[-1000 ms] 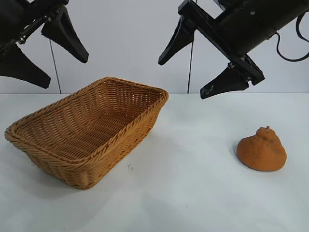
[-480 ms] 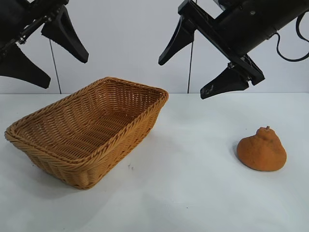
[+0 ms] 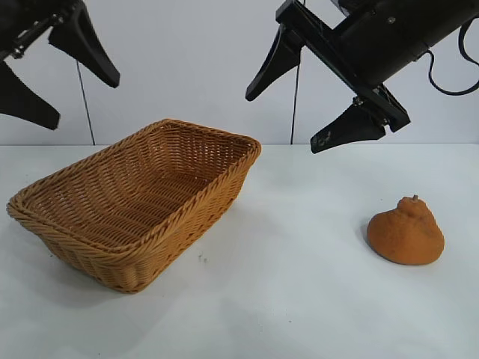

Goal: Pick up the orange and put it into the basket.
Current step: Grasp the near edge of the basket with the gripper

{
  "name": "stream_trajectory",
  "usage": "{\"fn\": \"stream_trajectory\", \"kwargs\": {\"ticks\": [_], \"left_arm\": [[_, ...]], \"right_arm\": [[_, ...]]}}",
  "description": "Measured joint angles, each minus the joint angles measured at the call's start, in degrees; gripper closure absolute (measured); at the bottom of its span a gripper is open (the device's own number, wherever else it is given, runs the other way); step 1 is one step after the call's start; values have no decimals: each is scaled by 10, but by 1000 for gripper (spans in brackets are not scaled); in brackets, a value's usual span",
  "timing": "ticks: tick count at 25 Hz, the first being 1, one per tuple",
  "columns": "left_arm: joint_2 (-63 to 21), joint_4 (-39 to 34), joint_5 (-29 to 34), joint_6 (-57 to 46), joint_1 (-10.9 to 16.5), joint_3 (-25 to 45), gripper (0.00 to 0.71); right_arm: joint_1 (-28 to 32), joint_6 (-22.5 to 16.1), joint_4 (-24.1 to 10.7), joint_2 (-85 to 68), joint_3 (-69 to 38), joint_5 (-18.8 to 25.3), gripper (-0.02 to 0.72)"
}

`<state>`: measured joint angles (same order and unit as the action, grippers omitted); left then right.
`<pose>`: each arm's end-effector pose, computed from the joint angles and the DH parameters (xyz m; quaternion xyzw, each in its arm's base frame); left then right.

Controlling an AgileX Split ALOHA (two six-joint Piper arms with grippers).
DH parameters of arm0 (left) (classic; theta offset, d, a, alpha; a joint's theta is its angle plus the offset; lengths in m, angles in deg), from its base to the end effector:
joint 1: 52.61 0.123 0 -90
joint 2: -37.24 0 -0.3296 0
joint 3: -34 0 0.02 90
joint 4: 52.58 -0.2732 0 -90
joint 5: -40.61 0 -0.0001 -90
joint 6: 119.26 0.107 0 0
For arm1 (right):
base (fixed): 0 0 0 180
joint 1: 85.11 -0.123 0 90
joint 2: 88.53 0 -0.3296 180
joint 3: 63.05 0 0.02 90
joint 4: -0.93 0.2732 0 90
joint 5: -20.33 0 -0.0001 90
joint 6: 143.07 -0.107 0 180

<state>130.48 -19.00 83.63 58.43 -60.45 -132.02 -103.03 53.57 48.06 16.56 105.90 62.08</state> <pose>0.3334 -0.0867 0.3090 -0.1087 0.9316 -0.2655 0.2232 0.3551 0.1698 0.2601 -0.0364 0.9308 0.3204 0.1722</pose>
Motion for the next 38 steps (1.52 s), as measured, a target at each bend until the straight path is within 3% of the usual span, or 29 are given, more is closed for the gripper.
{"fn": "stream_trajectory", "kwargs": {"ticks": [3, 8, 12, 24, 29, 33, 38], "left_arm": [[-27, -76, 16, -140, -9, 0, 152], [-30, -224, 30, -374, -65, 0, 152], [-5, -285, 31, -491, -72, 0, 152], [118, -263, 35, -521, -72, 2, 152], [133, -261, -21, -545, -72, 49, 152], [143, -209, -95, -547, -72, 92, 152], [191, -166, -130, -492, -72, 101, 152]], "right_arm": [[0, 0, 0, 0, 0, -1, 52], [0, 0, 0, 0, 0, -2, 52], [0, 0, 0, 0, 0, -2, 52], [0, 0, 0, 0, 0, -2, 52], [0, 0, 0, 0, 0, -2, 52], [0, 0, 0, 0, 0, -2, 52], [0, 0, 0, 0, 0, -2, 52]]}}
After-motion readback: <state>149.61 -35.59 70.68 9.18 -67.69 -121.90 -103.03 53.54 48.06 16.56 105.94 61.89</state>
